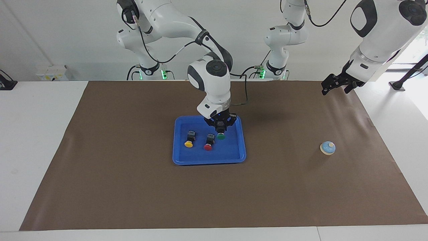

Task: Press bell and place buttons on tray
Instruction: 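Carry the green button over the blue tray with the right gripper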

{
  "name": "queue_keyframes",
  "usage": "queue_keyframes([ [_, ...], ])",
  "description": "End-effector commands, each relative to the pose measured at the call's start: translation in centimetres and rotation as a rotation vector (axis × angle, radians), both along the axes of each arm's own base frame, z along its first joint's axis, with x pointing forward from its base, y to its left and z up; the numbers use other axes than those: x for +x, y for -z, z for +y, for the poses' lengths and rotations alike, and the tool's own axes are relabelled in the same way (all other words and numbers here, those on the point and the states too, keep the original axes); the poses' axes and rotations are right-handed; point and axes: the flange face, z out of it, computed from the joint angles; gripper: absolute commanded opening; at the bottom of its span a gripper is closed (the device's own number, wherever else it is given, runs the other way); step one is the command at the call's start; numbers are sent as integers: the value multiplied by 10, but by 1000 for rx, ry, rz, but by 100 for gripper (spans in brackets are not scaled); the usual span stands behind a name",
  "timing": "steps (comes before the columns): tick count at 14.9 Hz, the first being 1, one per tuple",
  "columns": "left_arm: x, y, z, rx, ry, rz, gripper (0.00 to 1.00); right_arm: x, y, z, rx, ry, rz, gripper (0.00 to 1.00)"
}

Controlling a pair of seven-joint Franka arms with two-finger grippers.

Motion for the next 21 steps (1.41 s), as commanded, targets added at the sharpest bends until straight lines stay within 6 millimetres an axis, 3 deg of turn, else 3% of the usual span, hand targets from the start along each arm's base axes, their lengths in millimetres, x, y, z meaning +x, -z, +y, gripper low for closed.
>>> queue_keyframes([
  [1, -6, -1, 1, 3, -6, -9, 100, 16, 12, 9, 28, 16, -48, 0],
  [7, -6, -1, 1, 3, -6, -9, 100, 11, 34, 3, 8, -1, -55, 0],
  [10, -6, -1, 1, 3, -6, -9, 100, 4, 51, 12, -18, -29, -48, 0],
  [12, -6, -1, 2, 3, -8, -9, 100, 12, 53, 2, -25, -19, -51, 0],
  [21, -6, -1, 1, 3, -6, -9, 100, 11, 70, 15, -7, 18, -61, 0],
])
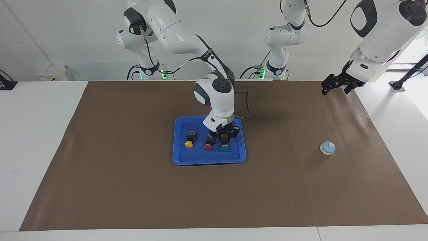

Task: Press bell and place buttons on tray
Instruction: 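Carry the green button over the blue tray with the right gripper, then lower the green button into the tray and open the right gripper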

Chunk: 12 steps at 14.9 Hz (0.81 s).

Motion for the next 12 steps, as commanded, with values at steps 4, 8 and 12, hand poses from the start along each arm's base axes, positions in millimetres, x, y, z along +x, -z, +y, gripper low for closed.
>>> queue_keyframes([
  [4, -6, -1, 1, 3, -6, -9, 100, 1, -1, 6, 21, 86, -13, 100],
  [8, -6, -1, 1, 3, -6, -9, 100, 16, -39, 0, -10, 161, 29, 100],
  [12, -6, -1, 1, 3, -6, -9, 100, 54, -90, -69, 20, 288, 72, 100],
])
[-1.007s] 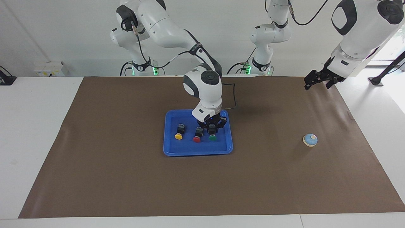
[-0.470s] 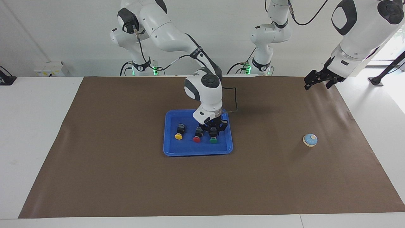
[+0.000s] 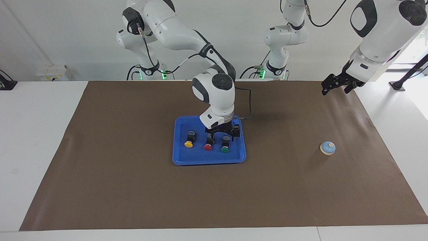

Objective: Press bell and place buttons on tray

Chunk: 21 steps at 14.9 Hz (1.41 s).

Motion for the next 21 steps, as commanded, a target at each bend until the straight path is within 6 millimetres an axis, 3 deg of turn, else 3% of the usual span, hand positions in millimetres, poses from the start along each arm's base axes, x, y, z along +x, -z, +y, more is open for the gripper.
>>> queue_keyframes([
  [1, -6, -1, 1, 3, -6, -9, 100, 23, -40, -57, 27, 74, 34, 100],
  [4, -6, -1, 1, 3, -6, -9, 100, 33, -74, -116, -3, -31, 53, 100],
  [8, -6, -1, 1, 3, -6, -9, 100, 48, -104, -207, -26, -217, 71, 100],
  [11, -6, -1, 1, 3, -6, -9, 100, 48, -124, -263, -35, -316, 93, 100],
  [16, -6, -1, 1, 3, -6, -9, 100, 22, -170, -326, -43, -398, 139, 100],
  [21, -10, 1, 3, 4, -11, 14, 100, -33, -223, -360, -59, -352, 154, 100],
])
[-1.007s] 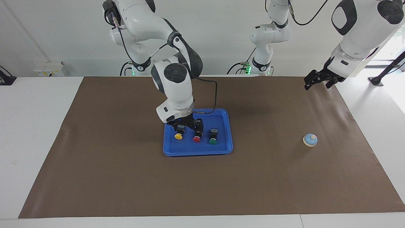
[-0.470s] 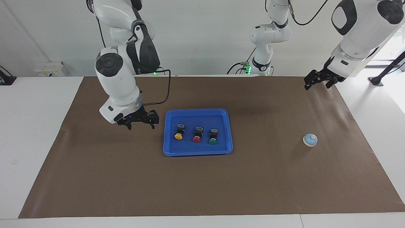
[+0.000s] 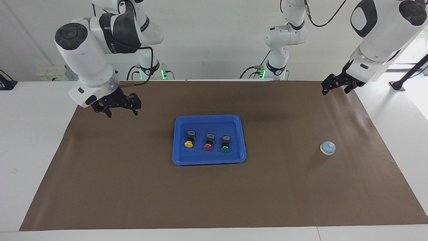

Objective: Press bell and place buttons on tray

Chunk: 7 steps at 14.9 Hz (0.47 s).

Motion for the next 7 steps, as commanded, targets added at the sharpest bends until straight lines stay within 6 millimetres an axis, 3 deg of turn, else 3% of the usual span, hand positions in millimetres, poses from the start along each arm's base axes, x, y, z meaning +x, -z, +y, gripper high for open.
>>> queue_keyframes([
  [1, -13, -1, 3, 5, -14, 19, 100, -39, -22, -8, 2, -6, 14, 100],
  [7, -20, -6, 13, 15, -49, 41, 100, -52, -42, -11, -2, 15, -2, 100],
])
